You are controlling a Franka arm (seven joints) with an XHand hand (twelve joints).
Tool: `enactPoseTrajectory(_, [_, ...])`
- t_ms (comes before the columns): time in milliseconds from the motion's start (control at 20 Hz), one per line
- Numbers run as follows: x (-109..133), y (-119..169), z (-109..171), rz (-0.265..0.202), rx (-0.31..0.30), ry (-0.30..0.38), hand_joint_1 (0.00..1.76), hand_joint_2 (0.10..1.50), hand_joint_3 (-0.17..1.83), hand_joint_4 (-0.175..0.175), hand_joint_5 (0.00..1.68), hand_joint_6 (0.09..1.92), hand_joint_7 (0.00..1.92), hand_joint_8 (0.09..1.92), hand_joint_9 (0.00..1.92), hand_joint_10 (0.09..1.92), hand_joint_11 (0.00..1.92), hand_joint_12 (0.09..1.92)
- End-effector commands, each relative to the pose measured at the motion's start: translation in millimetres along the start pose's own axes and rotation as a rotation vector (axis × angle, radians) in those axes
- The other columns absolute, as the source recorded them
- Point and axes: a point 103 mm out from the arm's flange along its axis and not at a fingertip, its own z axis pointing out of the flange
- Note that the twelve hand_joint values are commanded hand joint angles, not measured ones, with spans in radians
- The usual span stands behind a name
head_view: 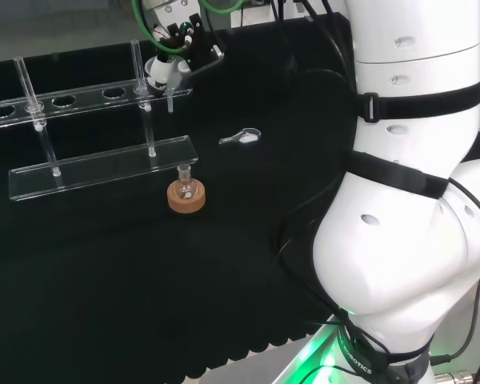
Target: Pick up the funnel from the transparent funnel stand.
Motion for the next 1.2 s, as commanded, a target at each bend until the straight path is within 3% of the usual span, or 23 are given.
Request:
enactPoseTrajectory(50, [-2.1,-1.7,-1.6,0.008,-0.024,-0.009,0.57,0.8,0.41,-0.045,0.4,0.09,0.38,0.76,0.79,0.65,0.35,1.41])
enactPoseTrajectory(350, [-4.6,-10.4,-11.9,0.027,-0.101,-0.037,0.63,0.83,0.43,-0.057,0.45,0.09,0.51,0.78,0.98,0.68,0.43,1.35])
enactPoseTrajectory(650, [-10.0,-24.1,-29.4,0.043,-0.124,-0.043,0.69,0.84,0.46,-0.07,0.51,0.09,0.67,0.8,1.17,0.8,0.53,1.29])
enactPoseTrajectory(1200, [-26.5,-85.0,-61.5,0.1,-0.15,-0.042,0.7,0.84,0.48,-0.071,0.54,0.09,0.7,0.81,1.16,0.83,0.54,1.28])
